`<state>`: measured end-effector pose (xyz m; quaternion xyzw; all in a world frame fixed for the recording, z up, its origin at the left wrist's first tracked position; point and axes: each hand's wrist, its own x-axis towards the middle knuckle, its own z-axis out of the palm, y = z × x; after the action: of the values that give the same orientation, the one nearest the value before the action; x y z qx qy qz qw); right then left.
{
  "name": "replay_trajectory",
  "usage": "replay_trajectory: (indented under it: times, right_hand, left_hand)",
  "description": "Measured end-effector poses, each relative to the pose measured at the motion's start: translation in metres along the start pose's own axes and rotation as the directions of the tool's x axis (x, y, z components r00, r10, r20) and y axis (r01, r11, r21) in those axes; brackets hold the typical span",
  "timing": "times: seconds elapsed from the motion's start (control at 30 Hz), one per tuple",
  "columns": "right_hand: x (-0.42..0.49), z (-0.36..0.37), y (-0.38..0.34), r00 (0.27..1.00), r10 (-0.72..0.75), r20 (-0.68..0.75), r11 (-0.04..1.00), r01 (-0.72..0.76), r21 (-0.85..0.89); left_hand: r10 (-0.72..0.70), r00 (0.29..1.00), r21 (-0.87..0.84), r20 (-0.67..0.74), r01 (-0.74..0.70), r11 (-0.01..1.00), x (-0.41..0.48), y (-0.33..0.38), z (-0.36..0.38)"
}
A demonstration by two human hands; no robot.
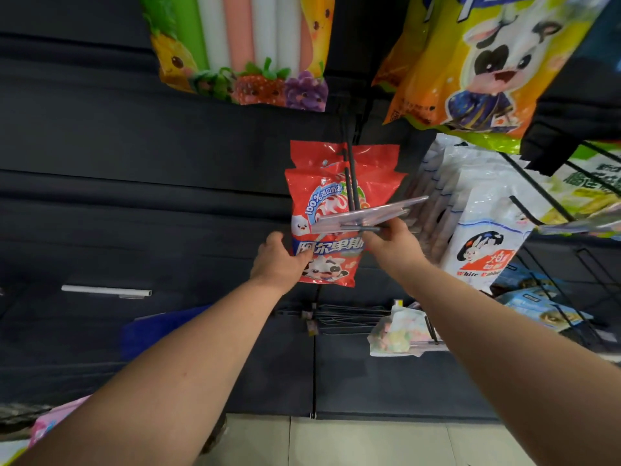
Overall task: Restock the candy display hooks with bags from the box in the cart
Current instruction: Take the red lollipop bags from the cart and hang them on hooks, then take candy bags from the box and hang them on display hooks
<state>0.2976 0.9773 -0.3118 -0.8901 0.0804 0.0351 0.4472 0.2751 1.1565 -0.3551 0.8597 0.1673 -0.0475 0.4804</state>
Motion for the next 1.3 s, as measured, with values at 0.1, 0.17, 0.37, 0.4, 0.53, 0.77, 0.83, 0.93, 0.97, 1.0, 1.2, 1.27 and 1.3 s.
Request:
replay_trajectory:
  times: [0.1,0.17,0.37,0.4,0.53,0.77,0.83,0.93,0.97,1.0,1.2,1.27,1.3]
  right_hand:
    - [-0.031,-0.005,-0.003,0.996,-0.072,0.061,0.968,0.085,-0.235]
    - [-0.053,-0.007,-0.005,0.988,-0.078,0.131,0.893,0.128,-0.431]
    - [-0.124,-0.007,-0.024,0.959,-0.164,0.232,0.587,0.284,-0.758]
    - [-0.135,-0.005,-0.028,0.956,-0.160,0.244,0.569,0.292,-0.769]
    - [-0.176,-0.001,-0.039,0.944,-0.152,0.293,0.504,0.329,-0.798]
    - [-0.241,0.003,-0.045,0.912,-0.135,0.387,0.471,0.402,-0.785]
    - [-0.259,0.006,-0.043,0.904,-0.134,0.406,0.483,0.417,-0.770]
    - [-0.290,0.009,-0.036,0.890,-0.123,0.438,0.476,0.441,-0.761]
    - [-0.302,0.009,-0.032,0.887,-0.119,0.446,0.474,0.445,-0.760]
    - [-0.314,0.008,-0.027,0.885,-0.112,0.452,0.472,0.448,-0.759]
    - [-0.382,0.004,0.003,0.871,-0.057,0.488,0.457,0.457,-0.763]
    - [-0.398,0.008,0.006,0.866,-0.033,0.500,0.467,0.455,-0.758]
    - [-0.404,0.011,0.007,0.862,-0.025,0.507,0.474,0.457,-0.753]
  left_hand:
    - [0.003,1.000,0.252,0.028,-0.010,0.968,-0.024,-0.002,-0.019]
    - [0.061,0.996,0.425,0.069,-0.085,0.901,-0.044,-0.003,-0.033]
    - [0.218,0.941,0.727,0.257,-0.337,0.598,-0.105,-0.007,-0.073]
    - [0.218,0.937,0.740,0.273,-0.350,0.575,-0.115,-0.008,-0.079]
    - [0.217,0.929,0.760,0.300,-0.370,0.534,-0.149,-0.011,-0.099]
    - [0.172,0.947,0.767,0.273,-0.322,0.556,-0.211,-0.037,-0.114]
    - [0.148,0.953,0.759,0.265,-0.301,0.577,-0.230,-0.047,-0.115]
    - [0.114,0.962,0.767,0.250,-0.269,0.582,-0.259,-0.067,-0.116]
    - [0.099,0.965,0.773,0.243,-0.254,0.581,-0.270,-0.074,-0.115]
    - [0.083,0.967,0.780,0.241,-0.244,0.576,-0.281,-0.081,-0.115]
    - [0.057,0.960,0.806,0.274,-0.262,0.531,-0.345,-0.120,-0.117]
    - [0.061,0.960,0.802,0.272,-0.262,0.537,-0.363,-0.130,-0.122]
    - [0.060,0.961,0.799,0.271,-0.259,0.542,-0.370,-0.135,-0.125]
